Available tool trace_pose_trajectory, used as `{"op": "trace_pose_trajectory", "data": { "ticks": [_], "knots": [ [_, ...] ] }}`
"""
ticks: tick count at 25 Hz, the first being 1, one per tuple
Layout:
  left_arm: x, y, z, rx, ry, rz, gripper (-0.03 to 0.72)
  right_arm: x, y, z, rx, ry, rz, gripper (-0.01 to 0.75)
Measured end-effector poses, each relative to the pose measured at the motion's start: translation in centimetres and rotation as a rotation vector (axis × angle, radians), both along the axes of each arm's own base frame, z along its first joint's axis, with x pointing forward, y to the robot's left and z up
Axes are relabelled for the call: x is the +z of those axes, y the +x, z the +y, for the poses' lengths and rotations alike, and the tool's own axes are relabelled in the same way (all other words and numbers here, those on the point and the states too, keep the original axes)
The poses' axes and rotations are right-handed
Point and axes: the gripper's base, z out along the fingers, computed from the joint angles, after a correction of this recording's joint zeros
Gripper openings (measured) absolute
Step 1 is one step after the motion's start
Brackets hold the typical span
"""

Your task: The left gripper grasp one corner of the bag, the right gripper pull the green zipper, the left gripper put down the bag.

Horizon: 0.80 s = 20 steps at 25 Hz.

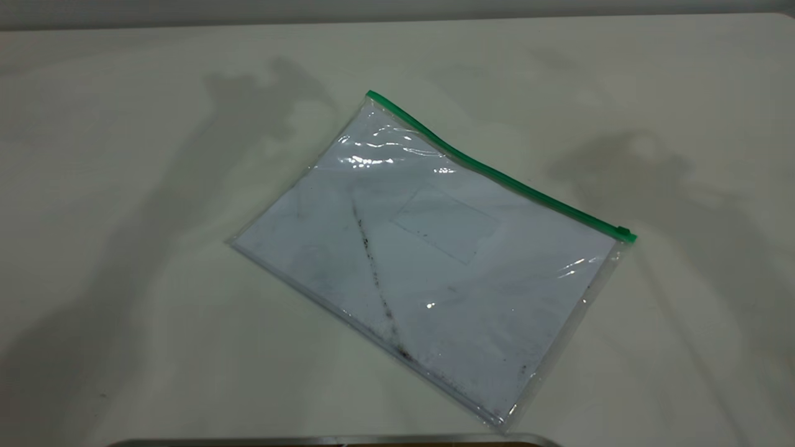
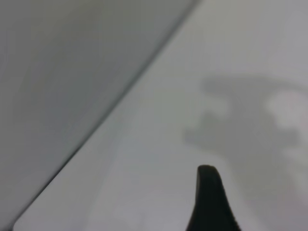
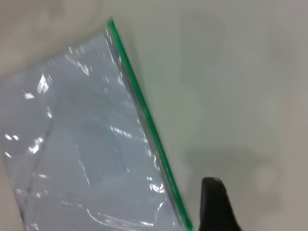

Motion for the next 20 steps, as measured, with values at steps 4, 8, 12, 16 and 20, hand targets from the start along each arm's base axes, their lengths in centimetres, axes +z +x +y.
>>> {"op": "trace_pose_trajectory", "data": {
  "ticks": [4,8,12,16,20],
  "knots": [
    [3.6,-1.4,0.8,0.150,-0.077,-0.078,0.569,5.9,-4.2,-0.6,-0.015,0.049,-0.121,0.495],
    [7.4,-3.5,1.6,0.227,-0.156,-0.151,0.569,10.5,-9.3,-1.3,-0.011,0.083,-0.198,0.495],
    [11.6,-7.2,2.7,0.252,-0.223,-0.200,0.569,12.5,-14.7,-2.1,-0.006,0.107,-0.231,0.495],
    [14.5,-12.3,4.3,0.285,-0.277,-0.210,0.569,11.9,-19.1,-2.9,-0.006,0.099,-0.255,0.495],
    [15.1,-17.7,5.6,0.296,-0.326,-0.164,0.569,10.2,-23.3,-3.6,-0.002,0.096,-0.275,0.495]
  ]
}}
